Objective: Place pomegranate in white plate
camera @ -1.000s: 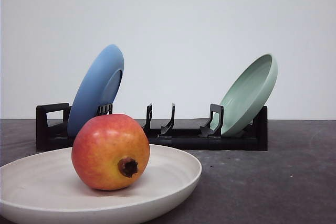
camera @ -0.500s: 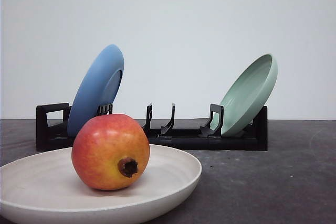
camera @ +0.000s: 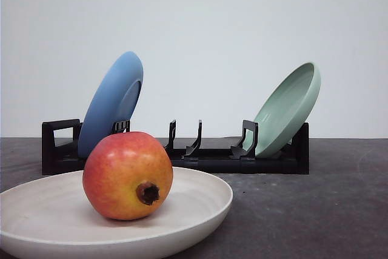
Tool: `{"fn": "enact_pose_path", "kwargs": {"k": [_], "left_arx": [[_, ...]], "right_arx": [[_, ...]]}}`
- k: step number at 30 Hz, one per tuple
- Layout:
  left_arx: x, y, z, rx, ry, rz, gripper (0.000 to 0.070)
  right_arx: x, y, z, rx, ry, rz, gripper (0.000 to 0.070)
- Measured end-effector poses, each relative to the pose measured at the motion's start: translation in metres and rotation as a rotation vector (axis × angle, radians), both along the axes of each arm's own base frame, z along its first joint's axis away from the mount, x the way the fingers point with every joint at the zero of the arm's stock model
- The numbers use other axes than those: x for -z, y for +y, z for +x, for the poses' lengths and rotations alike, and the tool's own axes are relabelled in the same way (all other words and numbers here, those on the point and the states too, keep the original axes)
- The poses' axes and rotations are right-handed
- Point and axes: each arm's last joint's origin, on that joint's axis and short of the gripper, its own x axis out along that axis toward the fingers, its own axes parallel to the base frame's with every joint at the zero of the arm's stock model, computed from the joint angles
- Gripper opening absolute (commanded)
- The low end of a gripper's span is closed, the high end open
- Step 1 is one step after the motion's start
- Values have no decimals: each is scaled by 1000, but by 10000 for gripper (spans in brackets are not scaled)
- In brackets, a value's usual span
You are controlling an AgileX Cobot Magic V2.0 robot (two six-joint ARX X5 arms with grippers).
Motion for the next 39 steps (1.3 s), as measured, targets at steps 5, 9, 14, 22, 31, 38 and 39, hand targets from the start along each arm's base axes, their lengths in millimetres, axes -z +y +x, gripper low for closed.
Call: {"fn": "enact_pose_path", "kwargs": {"k": [5, 9, 14, 22, 31, 38, 39], "left_arx": [[0, 0, 0, 0, 0, 0, 0], [0, 0, 0, 0, 0, 0, 0], [0, 0, 0, 0, 0, 0, 0], [0, 0, 0, 0, 0, 0, 0], [0, 0, 0, 0, 0, 0, 0], [0, 0, 0, 0, 0, 0, 0], [0, 0, 0, 0, 0, 0, 0]], "right_arx": [[0, 0, 0, 0, 0, 0, 12], [0, 0, 0, 0, 0, 0, 12], [0, 0, 0, 0, 0, 0, 12], [0, 0, 0, 0, 0, 0, 12], [0, 0, 0, 0, 0, 0, 12], [0, 0, 0, 0, 0, 0, 12], [0, 0, 0, 0, 0, 0, 12]]}}
